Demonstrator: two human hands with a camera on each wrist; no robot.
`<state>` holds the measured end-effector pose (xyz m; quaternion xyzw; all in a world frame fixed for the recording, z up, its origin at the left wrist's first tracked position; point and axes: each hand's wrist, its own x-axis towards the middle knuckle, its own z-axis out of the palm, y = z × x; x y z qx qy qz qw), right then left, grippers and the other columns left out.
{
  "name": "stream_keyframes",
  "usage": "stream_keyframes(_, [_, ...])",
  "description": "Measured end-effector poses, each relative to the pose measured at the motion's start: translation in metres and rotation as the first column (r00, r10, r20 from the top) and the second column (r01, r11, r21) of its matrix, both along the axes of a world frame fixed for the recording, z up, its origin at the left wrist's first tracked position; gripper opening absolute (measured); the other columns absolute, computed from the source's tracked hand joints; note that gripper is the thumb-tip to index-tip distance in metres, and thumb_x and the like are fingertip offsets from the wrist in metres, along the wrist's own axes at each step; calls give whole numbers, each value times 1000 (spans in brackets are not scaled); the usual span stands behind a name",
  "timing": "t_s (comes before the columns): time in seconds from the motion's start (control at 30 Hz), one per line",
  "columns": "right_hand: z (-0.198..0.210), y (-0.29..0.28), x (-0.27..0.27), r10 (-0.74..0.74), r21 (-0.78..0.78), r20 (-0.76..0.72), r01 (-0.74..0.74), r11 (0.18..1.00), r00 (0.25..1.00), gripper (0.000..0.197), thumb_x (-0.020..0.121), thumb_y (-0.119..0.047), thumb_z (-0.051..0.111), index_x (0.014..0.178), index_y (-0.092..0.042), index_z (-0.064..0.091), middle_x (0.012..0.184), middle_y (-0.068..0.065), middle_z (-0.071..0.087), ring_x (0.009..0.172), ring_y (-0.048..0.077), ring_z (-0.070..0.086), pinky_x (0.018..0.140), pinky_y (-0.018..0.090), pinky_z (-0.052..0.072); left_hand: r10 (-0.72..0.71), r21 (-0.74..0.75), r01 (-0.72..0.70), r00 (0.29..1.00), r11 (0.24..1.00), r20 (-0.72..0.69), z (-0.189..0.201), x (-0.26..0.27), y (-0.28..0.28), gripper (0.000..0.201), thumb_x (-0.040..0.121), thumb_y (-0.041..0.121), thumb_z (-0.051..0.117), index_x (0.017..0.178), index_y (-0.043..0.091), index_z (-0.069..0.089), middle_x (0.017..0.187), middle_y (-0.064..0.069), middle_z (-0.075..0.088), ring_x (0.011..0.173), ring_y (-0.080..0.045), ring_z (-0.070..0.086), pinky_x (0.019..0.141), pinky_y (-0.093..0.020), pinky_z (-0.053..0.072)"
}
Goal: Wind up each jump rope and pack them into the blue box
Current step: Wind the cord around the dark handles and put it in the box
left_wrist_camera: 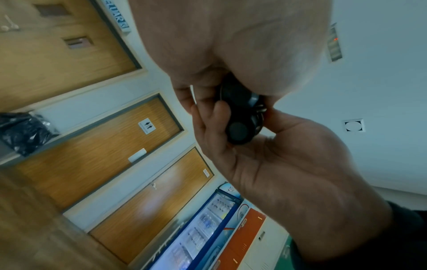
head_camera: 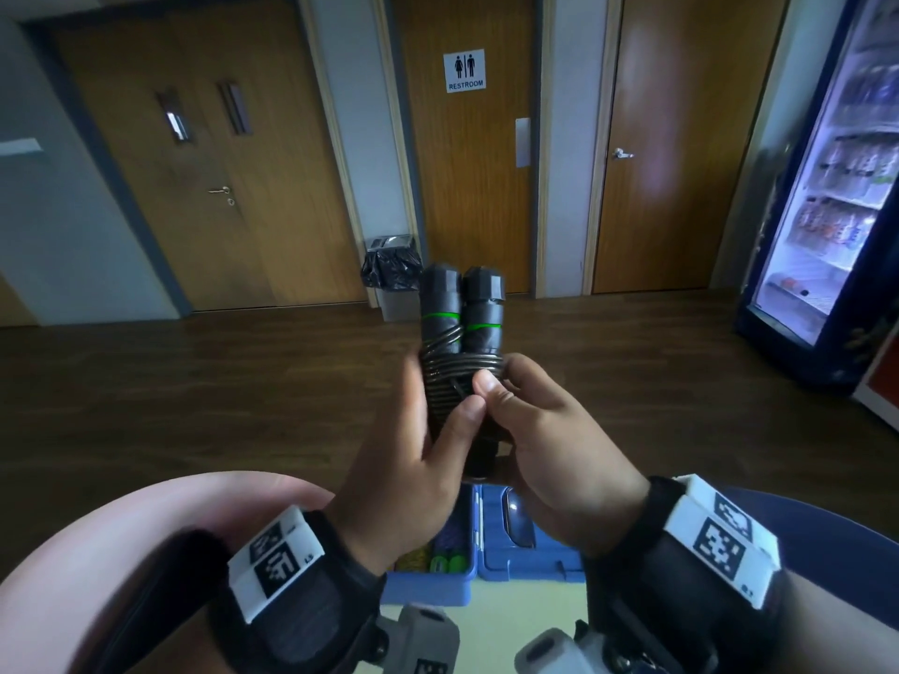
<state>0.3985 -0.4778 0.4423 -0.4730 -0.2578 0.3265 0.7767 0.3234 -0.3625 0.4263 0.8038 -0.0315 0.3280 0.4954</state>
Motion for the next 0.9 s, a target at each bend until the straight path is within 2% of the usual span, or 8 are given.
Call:
stream_keyframes(0.17, [1, 2, -3, 7, -6, -37, -7, 1000, 999, 23, 99, -25, 52, 104, -3, 53, 85, 10, 69, 79, 24, 68, 73, 46, 58, 33, -75, -33, 999, 997, 8, -1, 1, -3, 33, 94, 43, 53, 125, 35, 48, 112, 13, 69, 100, -5, 69, 76, -13, 52])
stream_keyframes(0.27, [2, 4, 1, 16, 3, -80, -16, 1000, 997, 36, 94, -34, 55, 111, -3, 51, 98, 19, 67, 92, 33, 65, 92, 60, 50, 34, -60, -40, 995, 997, -94, 3, 6, 4, 39, 91, 55, 53, 127, 41, 48, 114, 14, 69, 103, -4, 68, 85, -28, 56])
stream_keyframes(0.33, [-1, 5, 7, 30, 10, -134, -29, 1000, 991, 43, 98, -34, 53, 124, 0, 48, 105, 22, 66, 97, 36, 63, 99, 65, 43, 81, 59, -73, 985, 996, -153, 3, 9, 12, 54, 87, 70, 50, 133, 43, 46, 121, 16, 65, 113, -1, 62, 97, -37, 52])
stream_keyframes(0.43, [-7, 4, 16, 88, -10, -158, -91, 996, 983, 47, 100, -33, 53, 132, 1, 45, 113, 30, 61, 95, 39, 64, 86, 61, 55, 301, 433, -258, 953, 864, -33, 5, 10, 24, 76, 86, 72, 46, 148, 29, 38, 137, 11, 45, 128, -1, 43, 107, -24, 36])
stream_keyframes(0.53, [-15, 3, 22, 75, -75, -158, -87, 993, 985, 41, 98, -31, 55, 129, -7, 44, 95, 21, 67, 76, 34, 69, 66, 48, 57, 322, 579, -332, 939, 745, 124, 11, 10, 28, 57, 85, 59, 59, 126, 20, 63, 121, 2, 48, 104, -11, 56, 89, -33, 48])
stream_keyframes(0.6, [-20, 4, 22, 50, -84, -179, -66, 994, 982, 33, 99, -28, 51, 128, -12, 46, 82, 12, 67, 70, 32, 66, 65, 44, 54, 300, 597, -301, 948, 744, 104, 12, 12, 31, 50, 82, 58, 63, 115, 22, 69, 112, 5, 53, 95, -9, 58, 82, -27, 47])
stream_keyframes(0.77, [-26, 6, 20, 77, -105, -255, -107, 989, 964, 43, 102, -43, 39, 121, -14, 64, 92, 13, 62, 84, 32, 61, 79, 51, 52, 243, 550, -109, 954, 828, -177, 8, 15, 34, 56, 71, 69, 60, 114, 33, 62, 98, 19, 49, 100, -3, 52, 85, -24, 43])
stream_keyframes(0.9, [-25, 7, 21, 36, -90, -254, -60, 994, 967, 57, 100, -59, 36, 121, -13, 63, 98, 17, 54, 73, 29, 57, 62, 41, 52, 198, 516, -62, 956, 855, -214, 9, 15, 32, 63, 61, 67, 76, 111, 36, 54, 99, 20, 45, 99, -6, 52, 81, -22, 43])
